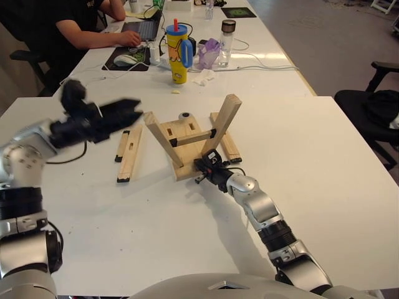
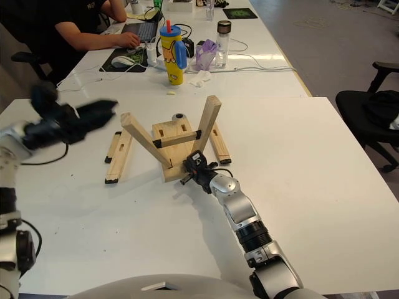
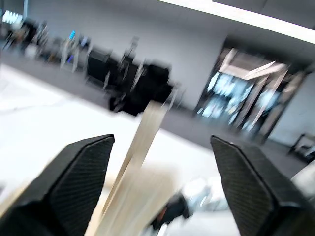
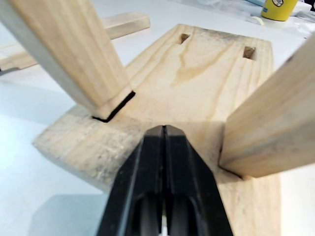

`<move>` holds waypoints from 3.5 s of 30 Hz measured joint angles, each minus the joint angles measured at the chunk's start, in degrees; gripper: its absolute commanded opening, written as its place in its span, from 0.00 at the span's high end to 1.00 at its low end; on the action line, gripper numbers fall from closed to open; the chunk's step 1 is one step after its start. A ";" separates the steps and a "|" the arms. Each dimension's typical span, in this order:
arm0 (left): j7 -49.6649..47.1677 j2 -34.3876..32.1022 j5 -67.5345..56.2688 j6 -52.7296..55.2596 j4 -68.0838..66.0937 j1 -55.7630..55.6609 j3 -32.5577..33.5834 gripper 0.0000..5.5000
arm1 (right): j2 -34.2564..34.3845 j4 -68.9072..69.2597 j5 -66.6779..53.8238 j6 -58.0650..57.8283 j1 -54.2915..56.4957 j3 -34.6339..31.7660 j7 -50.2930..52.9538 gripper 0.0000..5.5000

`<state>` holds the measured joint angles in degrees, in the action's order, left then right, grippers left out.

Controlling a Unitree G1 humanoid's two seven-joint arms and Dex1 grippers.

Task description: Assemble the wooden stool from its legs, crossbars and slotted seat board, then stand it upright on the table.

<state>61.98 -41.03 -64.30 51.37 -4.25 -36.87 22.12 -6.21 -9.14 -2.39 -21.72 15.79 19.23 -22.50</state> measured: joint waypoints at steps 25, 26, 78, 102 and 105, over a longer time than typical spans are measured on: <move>-34.38 17.16 3.02 -20.50 11.66 -15.59 -4.43 0.54 | 0.55 -2.10 -0.22 0.58 1.63 1.27 -1.36 1.00; -35.10 15.58 1.87 -20.59 12.59 -18.98 -2.63 0.54 | 0.53 -2.13 -0.22 0.58 1.60 1.27 -1.30 1.00; -60.57 33.10 49.80 -27.91 42.25 44.50 -24.48 0.92 | -11.62 16.93 -21.32 -5.13 -1.78 -29.02 -1.01 1.00; -62.42 33.12 57.01 -17.78 24.80 21.62 -21.35 1.00 | 1.40 17.55 -11.83 -3.75 -0.57 -13.76 9.54 1.00; -61.72 32.86 57.01 -19.87 27.02 25.59 -20.26 1.00 | 1.77 18.60 -9.16 -3.26 -2.50 -14.89 13.84 1.00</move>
<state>0.25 -8.17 -7.29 31.49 22.78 -11.28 1.87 -4.44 9.46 -11.55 -24.97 13.29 4.34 -8.66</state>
